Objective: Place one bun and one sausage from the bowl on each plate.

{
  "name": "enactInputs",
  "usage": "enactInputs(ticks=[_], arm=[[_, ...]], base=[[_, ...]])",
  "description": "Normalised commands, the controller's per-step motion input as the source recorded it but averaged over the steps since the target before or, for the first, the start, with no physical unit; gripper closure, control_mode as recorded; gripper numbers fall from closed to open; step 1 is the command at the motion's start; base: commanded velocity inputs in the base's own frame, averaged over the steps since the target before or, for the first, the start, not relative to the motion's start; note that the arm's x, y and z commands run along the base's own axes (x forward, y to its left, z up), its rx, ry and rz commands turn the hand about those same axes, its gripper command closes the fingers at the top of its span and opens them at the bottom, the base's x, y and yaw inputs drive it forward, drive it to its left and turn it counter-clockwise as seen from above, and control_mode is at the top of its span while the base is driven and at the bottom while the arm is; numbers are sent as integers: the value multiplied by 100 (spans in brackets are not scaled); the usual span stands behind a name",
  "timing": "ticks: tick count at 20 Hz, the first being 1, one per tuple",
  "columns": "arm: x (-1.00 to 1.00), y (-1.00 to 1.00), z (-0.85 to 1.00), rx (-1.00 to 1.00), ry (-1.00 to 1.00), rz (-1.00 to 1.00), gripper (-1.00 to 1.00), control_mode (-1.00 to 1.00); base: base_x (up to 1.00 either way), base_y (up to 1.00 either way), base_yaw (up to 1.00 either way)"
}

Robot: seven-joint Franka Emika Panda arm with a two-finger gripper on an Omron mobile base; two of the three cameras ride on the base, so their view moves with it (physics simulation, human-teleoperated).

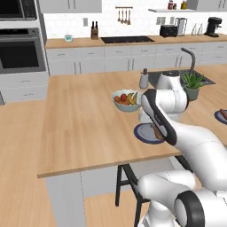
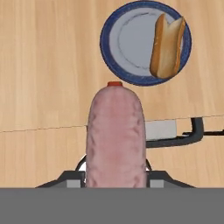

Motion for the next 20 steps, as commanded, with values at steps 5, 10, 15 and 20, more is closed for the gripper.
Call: enactInputs(ticks=[5, 10, 15, 20], arm=[[89, -15, -5, 1, 2, 0, 100, -100], [91, -7, -63, 0, 1, 0, 100, -100], [84, -4, -63, 0, 0, 0, 100, -100], [62, -12, -42, 0, 6, 0, 100, -100]], base=[[0, 0, 0], [0, 0, 0], [0, 0, 0], [0, 0, 0]])
